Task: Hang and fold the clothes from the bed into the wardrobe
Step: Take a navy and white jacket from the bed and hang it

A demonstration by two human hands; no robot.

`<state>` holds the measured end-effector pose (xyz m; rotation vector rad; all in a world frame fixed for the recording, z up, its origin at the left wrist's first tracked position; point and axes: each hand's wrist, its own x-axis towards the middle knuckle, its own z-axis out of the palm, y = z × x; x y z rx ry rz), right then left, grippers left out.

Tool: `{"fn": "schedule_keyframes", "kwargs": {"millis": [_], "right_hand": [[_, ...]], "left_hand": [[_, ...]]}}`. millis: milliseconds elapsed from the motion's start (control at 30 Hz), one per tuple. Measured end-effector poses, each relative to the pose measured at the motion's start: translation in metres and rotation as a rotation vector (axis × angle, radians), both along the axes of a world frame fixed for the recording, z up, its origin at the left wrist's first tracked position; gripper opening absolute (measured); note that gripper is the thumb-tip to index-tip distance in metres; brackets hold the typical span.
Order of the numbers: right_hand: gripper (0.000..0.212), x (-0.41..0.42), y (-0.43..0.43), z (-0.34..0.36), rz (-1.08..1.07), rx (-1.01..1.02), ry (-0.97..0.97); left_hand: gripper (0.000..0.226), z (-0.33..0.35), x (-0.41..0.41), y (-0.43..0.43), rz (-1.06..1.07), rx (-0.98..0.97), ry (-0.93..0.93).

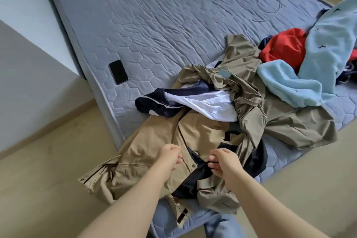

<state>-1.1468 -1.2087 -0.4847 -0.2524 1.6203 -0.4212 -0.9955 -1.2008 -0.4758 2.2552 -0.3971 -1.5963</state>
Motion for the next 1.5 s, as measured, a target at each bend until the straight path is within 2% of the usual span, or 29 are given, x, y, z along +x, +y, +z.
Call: {"fn": "schedule_keyframes", "kwargs": {"millis": [200, 300, 367, 467, 533, 600, 667, 833, 967, 1033, 1133, 1233, 1300, 1333, 1433, 1500], "right_hand": [[0.010, -0.058, -0.059, -0.066, 0.075, 0.043, 0.057], [0.021, -0.084, -0.066, -0.094, 0.385, -0.059, 0.300], [0.030, -0.103, -0.078, -0.106, 0.483, -0.154, 0.396], [0.035, -0.120, -0.099, -0.124, 0.544, -0.185, 0.386], [0.035, -0.125, -0.106, -0.135, 0.559, -0.176, 0.366], [0.035, -0.126, -0.109, -0.143, 0.536, -0.169, 0.353], [0.033, -0.126, -0.108, -0.148, 0.505, -0.159, 0.342], [0.028, -0.116, -0.107, -0.138, 0.335, -0.143, 0.253], [0.031, -0.093, -0.113, -0.107, 0.063, -0.131, 0.067], [0.043, -0.083, -0.111, -0.091, -0.034, -0.073, -0.051], [0.063, -0.064, -0.108, -0.075, -0.097, -0.012, -0.127], [0.079, -0.032, -0.097, -0.055, -0.119, -0.020, -0.183], [0.085, -0.004, -0.078, -0.046, -0.075, 0.012, -0.140], [0.080, 0.011, -0.065, -0.043, -0.046, 0.036, -0.110], [0.030, 0.056, -0.016, -0.039, 0.052, 0.059, -0.107], [0.019, 0.080, 0.019, -0.039, 0.067, 0.083, -0.050]], "left_hand": [[0.017, -0.063, -0.061, -0.060, 0.059, 0.110, 0.025], [0.011, -0.091, -0.075, -0.088, 0.078, 0.144, 0.052], [0.013, -0.106, -0.082, -0.117, 0.130, 0.134, 0.102], [0.043, -0.128, -0.087, -0.163, 0.245, 0.077, 0.170], [0.058, -0.138, -0.089, -0.190, 0.403, 0.038, 0.218], [0.055, -0.148, -0.092, -0.211, 0.568, -0.021, 0.223], [0.045, -0.156, -0.097, -0.224, 0.615, -0.091, 0.175], [0.021, -0.155, -0.106, -0.199, 0.401, -0.147, 0.045], [0.027, -0.131, -0.088, -0.147, 0.028, -0.212, -0.096], [0.022, -0.114, -0.074, -0.119, -0.039, -0.237, -0.043], [0.013, -0.091, -0.050, -0.080, -0.111, -0.207, 0.065], [0.017, -0.065, -0.018, -0.041, -0.255, -0.173, 0.184], [0.025, -0.049, 0.004, -0.016, -0.381, -0.144, 0.257], [0.027, -0.042, 0.014, -0.004, -0.435, -0.130, 0.286], [0.027, -0.024, 0.049, 0.026, -0.570, -0.087, 0.329], [0.013, -0.018, 0.073, 0.051, -0.644, -0.023, 0.375]]}}
